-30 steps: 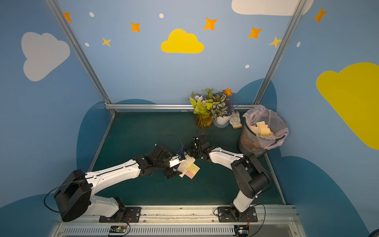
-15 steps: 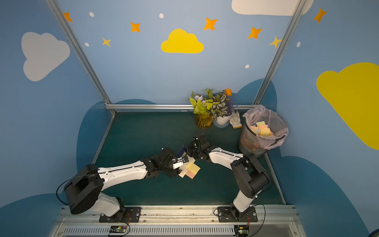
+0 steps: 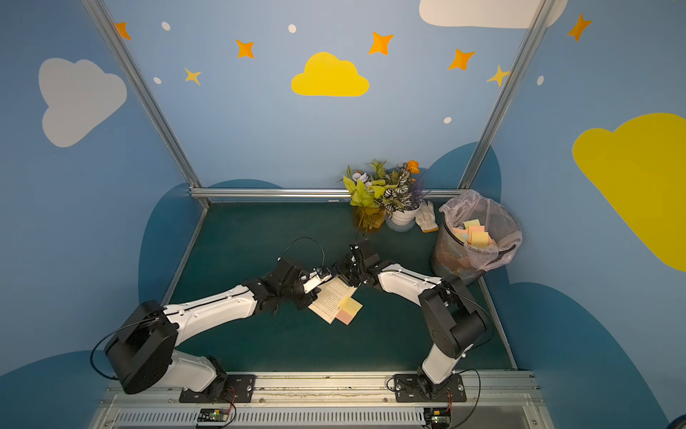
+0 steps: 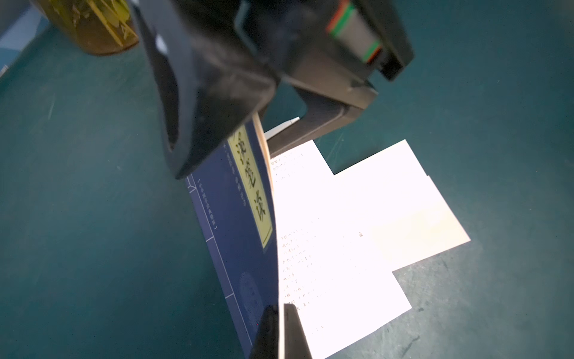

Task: Peel off the used sticky note
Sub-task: Turn the page of the book at the center of the board, then tear off the note from the book.

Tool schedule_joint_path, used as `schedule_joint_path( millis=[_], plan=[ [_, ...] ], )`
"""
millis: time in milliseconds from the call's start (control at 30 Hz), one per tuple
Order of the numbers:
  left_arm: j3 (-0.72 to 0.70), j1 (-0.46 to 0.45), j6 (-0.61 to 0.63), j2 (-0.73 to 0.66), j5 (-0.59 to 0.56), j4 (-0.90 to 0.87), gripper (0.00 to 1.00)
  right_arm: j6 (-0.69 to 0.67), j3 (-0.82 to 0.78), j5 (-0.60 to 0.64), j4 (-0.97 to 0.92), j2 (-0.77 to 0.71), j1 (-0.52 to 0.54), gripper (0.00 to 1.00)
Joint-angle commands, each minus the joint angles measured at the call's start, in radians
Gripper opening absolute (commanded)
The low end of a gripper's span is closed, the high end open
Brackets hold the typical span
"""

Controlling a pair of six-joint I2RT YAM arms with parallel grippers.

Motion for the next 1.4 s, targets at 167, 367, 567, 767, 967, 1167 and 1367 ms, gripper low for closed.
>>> schedule_joint_path(
  millis=[167,367,567,767,967,1167,1367],
  plan=[
    [0.027,0.174,-0.202,0.088,0.380,-0.012,0.03,-0.197,-0.004,-0.007,-0.208,-0.182,-0.018,0.74],
    [0.044,0.265,-0.271,0.172,0.491,-0.007,0.03,-0.225,-0.121,0.006,-0.235,-0.316,-0.028,0.76],
    [0.051,0.341,-0.317,0.225,0.572,0.008,0.03,-0.241,-0.235,0.025,-0.247,-0.373,-0.027,0.76],
    [0.061,0.397,-0.343,0.272,0.669,0.014,0.03,-0.205,-0.349,0.008,-0.137,-0.349,-0.019,0.73],
    [0.064,0.417,-0.348,0.288,0.700,0.012,0.03,-0.174,-0.369,-0.005,-0.007,-0.247,0.006,0.66],
    [0.063,0.423,-0.355,0.293,0.701,0.020,0.03,-0.156,-0.342,-0.007,0.101,-0.131,0.007,0.57],
    [0.061,0.425,-0.359,0.297,0.701,0.026,0.03,-0.170,-0.302,-0.004,0.136,-0.049,0.001,0.42]
  ],
)
